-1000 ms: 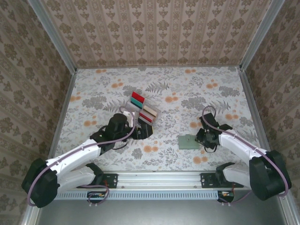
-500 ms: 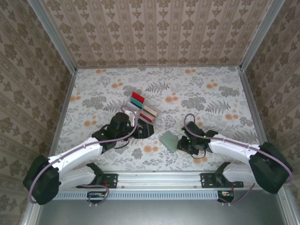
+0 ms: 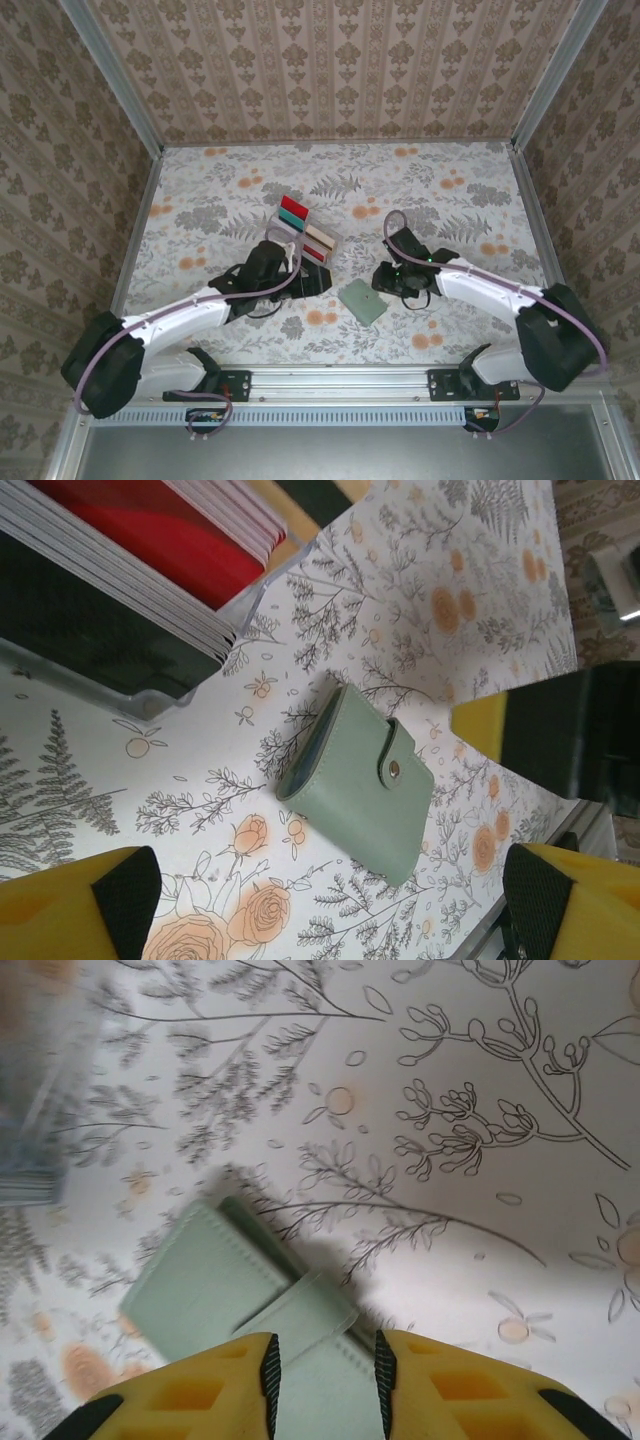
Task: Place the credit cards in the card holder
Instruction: Rotate the card holder at the bottom-center of the table, then pick up the card holder at the bottom-center of the table.
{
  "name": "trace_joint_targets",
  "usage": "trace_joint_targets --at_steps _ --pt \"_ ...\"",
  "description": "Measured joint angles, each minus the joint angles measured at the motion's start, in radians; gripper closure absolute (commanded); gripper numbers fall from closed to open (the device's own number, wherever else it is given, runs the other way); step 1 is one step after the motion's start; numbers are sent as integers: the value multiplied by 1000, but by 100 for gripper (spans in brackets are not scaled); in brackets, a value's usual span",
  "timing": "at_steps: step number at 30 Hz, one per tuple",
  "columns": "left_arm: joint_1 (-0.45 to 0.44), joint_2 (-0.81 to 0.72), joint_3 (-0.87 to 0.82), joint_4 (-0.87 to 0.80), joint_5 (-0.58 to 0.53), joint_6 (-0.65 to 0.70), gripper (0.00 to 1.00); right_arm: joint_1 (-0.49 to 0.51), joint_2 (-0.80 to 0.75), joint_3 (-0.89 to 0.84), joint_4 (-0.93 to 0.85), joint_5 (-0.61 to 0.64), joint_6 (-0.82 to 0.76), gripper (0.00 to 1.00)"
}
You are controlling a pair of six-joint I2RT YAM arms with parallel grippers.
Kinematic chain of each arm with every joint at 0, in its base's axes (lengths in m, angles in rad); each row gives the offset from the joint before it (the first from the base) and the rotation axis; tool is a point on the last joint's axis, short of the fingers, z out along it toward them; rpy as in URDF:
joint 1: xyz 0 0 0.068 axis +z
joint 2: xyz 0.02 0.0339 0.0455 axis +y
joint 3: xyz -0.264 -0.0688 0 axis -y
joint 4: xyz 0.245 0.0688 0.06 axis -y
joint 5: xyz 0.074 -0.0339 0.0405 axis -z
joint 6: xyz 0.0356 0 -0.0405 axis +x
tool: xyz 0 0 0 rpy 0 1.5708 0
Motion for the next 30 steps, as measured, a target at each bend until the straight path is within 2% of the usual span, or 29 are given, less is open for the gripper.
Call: trace_joint_targets --at_steps 4,8,13,17,24,30 --pt "-16 38 -2 40 0 -57 12 5 102 -8 43 -58 -28 73" --pt "-36 78 -3 89 0 -105 20 45 112 -26 92 -81 -23 72" --pt "-61 134 -12 137 -2 -170 25 135 79 -83 154 -94 73 72" --pt "-78 139 -37 142 -19 -226 23 182 26 -132 175 -72 164 72" --pt "-148 89 -69 108 -65 -300 23 190 -62 -174 160 -50 215 73" --pt "-183 102 -69 126 -65 -334 29 193 -77 -203 159 -79 206 75"
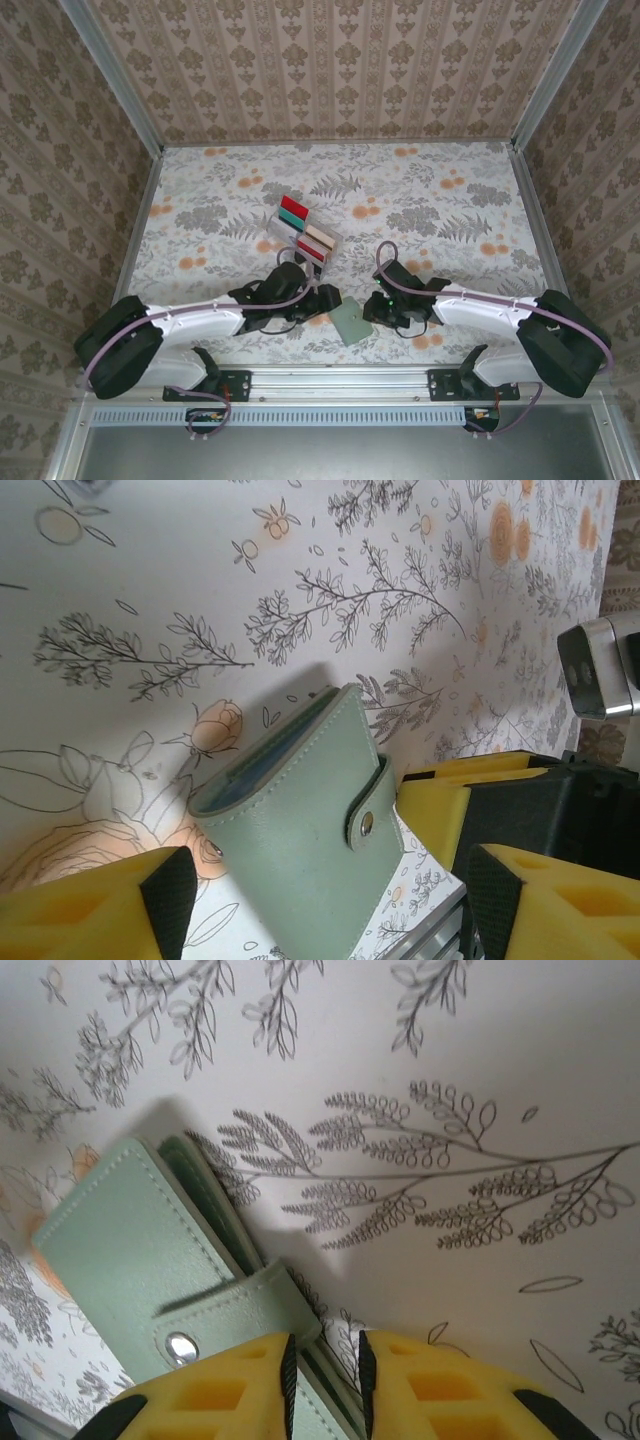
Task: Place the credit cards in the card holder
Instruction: Pick up the card holder at the bottom-center of the table.
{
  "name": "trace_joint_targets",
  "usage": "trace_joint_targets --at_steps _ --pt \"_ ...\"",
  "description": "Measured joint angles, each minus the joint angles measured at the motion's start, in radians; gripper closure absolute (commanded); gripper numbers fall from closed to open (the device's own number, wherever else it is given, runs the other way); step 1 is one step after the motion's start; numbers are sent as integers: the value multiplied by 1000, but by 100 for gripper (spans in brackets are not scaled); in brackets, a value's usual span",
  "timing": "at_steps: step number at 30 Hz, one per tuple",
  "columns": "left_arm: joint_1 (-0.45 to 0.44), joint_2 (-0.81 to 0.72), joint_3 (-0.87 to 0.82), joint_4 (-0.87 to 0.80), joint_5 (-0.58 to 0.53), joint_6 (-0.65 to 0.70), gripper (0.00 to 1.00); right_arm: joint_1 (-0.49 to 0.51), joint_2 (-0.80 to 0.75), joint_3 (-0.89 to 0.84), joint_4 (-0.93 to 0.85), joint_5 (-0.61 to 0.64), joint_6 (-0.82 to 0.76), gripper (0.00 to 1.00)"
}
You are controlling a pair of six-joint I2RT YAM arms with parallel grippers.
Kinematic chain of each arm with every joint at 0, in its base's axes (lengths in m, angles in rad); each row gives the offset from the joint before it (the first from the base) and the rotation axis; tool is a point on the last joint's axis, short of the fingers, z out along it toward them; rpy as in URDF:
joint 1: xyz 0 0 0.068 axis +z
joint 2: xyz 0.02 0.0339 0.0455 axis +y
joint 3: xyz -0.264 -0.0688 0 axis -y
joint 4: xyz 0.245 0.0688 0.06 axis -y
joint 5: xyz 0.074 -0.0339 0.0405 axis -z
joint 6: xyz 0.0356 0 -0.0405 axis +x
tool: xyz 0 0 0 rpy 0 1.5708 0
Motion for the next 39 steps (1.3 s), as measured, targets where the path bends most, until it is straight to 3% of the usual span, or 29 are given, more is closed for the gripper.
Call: trace_joint_targets --at_steps 7,20,23,27,30,35,39 --pt "-44 112 0 39 0 -42 37 13 1 0 -1 -39 -31 78" --pt "-78 158 2 143 -26 -66 42 37 22 -11 16 -47 -25 79" --pt "-78 166 2 150 -30 -63 48 37 22 -11 16 -46 -24 79" --pt "-77 163 2 158 -45 -50 67 37 22 -11 14 -40 -17 78" --pt "-76 142 0 179 -53 -29 74 40 18 -11 8 -29 -6 78" --pt "-76 119 -2 248 -40 -10 71 43 16 -11 8 -18 5 77" --pt "-76 129 -2 282 -20 -1 63 43 17 -11 8 -15 9 78"
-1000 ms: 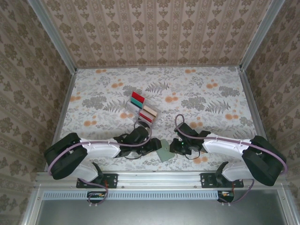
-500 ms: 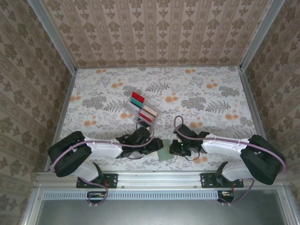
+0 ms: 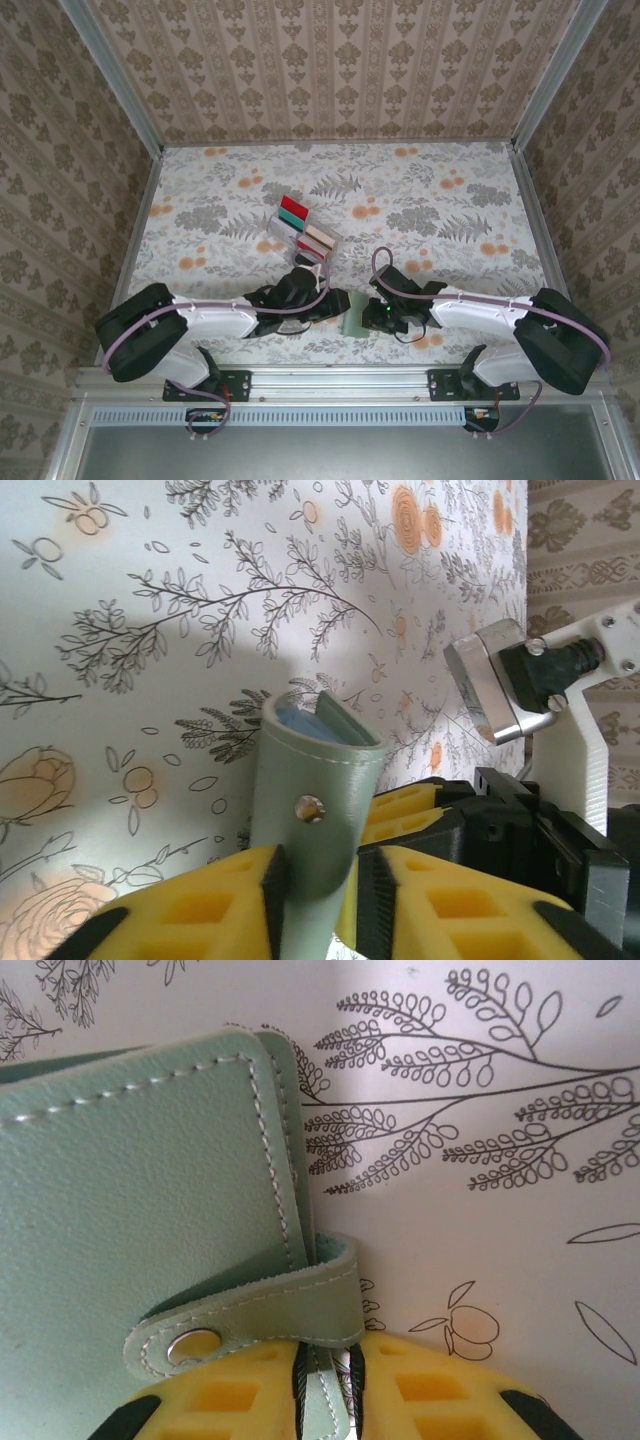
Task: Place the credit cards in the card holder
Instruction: Pick up the card holder at the bottom-center of the table.
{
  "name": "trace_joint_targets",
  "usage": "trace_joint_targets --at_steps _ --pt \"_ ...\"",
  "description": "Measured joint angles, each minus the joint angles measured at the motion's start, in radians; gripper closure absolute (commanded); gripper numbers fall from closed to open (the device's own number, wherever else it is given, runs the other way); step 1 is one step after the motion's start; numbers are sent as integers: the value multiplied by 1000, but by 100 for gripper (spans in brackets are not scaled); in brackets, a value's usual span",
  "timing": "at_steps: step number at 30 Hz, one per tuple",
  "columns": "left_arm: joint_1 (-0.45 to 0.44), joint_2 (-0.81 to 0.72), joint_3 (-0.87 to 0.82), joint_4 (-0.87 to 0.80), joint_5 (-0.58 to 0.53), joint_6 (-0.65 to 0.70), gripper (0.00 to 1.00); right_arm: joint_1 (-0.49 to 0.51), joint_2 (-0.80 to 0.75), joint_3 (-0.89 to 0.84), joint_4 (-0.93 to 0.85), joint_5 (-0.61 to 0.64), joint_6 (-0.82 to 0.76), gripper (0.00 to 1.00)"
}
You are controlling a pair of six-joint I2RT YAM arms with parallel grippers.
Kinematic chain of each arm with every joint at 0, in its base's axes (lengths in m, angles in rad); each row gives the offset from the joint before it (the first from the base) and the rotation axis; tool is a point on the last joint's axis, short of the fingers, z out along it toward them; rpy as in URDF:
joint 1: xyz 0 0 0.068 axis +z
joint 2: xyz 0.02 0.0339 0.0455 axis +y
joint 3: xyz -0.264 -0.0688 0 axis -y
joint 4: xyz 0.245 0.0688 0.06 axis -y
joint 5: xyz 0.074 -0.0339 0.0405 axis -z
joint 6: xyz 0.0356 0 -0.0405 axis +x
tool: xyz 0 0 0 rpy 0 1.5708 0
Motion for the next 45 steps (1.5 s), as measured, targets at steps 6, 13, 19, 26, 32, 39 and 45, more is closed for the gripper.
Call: trace_joint_targets --at_steps 6,13,19,26,32,39,45 --pt "3 16 0 8 5 3 54 0 2 0 1 6 14 77" --pt "4 17 0 -18 -5 3 47 5 2 0 2 19 18 76" --pt "5 26 0 -21 -5 12 52 5 2 0 2 22 18 76" --pt "11 47 0 -24 -10 29 82 5 1 0 2 23 18 75" --pt "11 40 0 -46 -20 47 100 6 -32 0 -24 70 17 72" --pt "11 -16 0 -108 -33 59 100 8 -126 58 -129 165 -32 69" --pt "11 -31 0 -127 -37 71 100 48 -79 129 -140 194 -89 69"
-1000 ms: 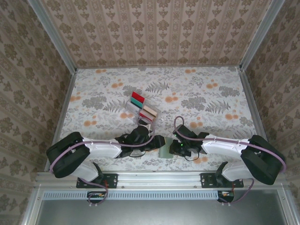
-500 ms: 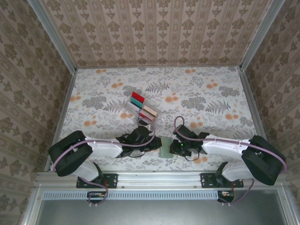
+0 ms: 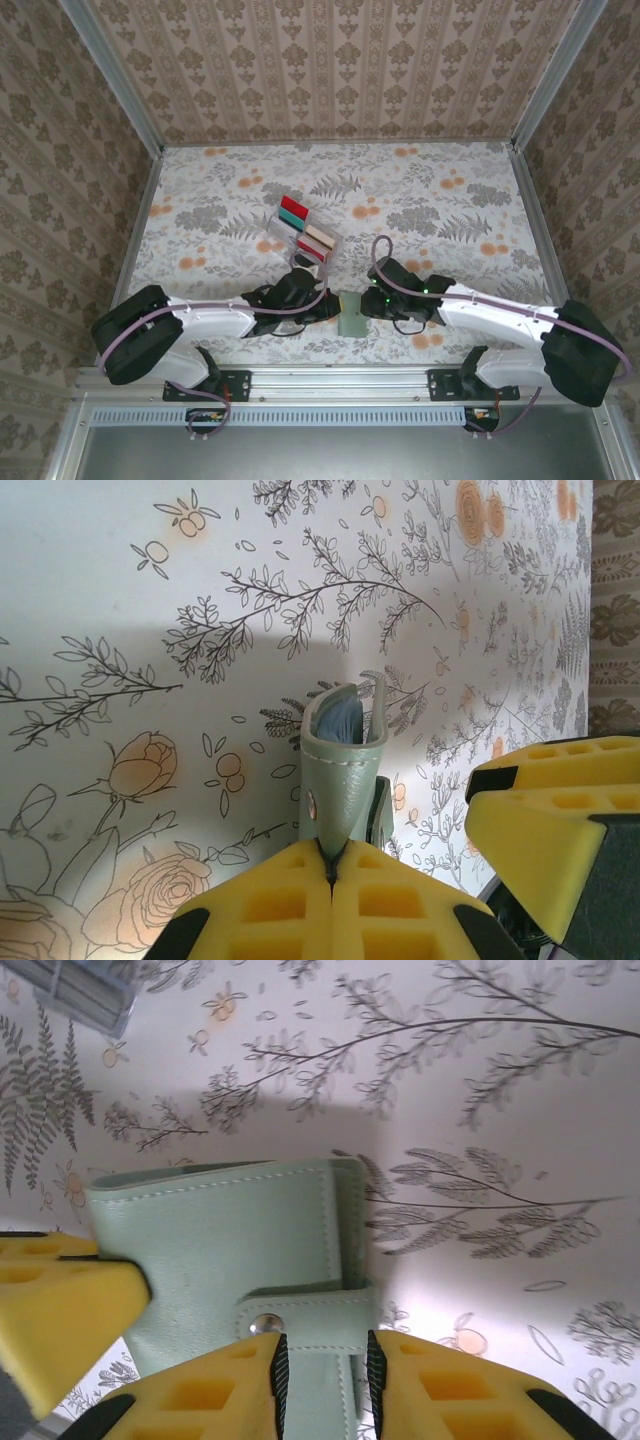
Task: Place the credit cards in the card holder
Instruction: Open the button on the card holder.
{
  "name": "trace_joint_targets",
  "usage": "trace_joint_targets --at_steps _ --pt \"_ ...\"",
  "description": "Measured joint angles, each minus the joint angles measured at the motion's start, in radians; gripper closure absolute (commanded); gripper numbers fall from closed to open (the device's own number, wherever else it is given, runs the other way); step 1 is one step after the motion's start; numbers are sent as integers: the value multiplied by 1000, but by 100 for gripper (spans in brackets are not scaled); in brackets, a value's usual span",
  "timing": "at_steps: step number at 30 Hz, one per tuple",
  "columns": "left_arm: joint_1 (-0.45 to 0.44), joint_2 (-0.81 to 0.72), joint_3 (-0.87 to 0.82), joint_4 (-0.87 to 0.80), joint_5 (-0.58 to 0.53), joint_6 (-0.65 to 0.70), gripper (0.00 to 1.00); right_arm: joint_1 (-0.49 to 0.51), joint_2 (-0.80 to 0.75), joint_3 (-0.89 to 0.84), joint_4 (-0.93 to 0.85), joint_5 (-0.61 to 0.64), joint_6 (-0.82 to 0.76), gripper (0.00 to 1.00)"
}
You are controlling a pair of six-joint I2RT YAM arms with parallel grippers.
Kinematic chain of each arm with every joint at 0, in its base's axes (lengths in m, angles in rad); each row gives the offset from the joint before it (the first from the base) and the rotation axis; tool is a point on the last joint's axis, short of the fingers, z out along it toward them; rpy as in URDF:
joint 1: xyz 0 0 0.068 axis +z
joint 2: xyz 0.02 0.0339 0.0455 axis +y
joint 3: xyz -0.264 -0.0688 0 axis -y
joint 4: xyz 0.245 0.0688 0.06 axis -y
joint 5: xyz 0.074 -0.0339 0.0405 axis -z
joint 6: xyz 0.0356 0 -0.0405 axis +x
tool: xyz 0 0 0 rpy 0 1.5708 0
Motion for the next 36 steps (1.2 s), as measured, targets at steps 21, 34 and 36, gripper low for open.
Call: trace_joint_targets --at_steps 21,34,36 --pt "12 0 0 -46 -9 0 100 153 297 167 -25 154 -31 86" --pt "23 -36 -14 -44 10 0 100 89 189 119 -34 175 -31 91" --pt "34 -43 -16 -70 13 1 100 48 172 93 -57 188 -31 91"
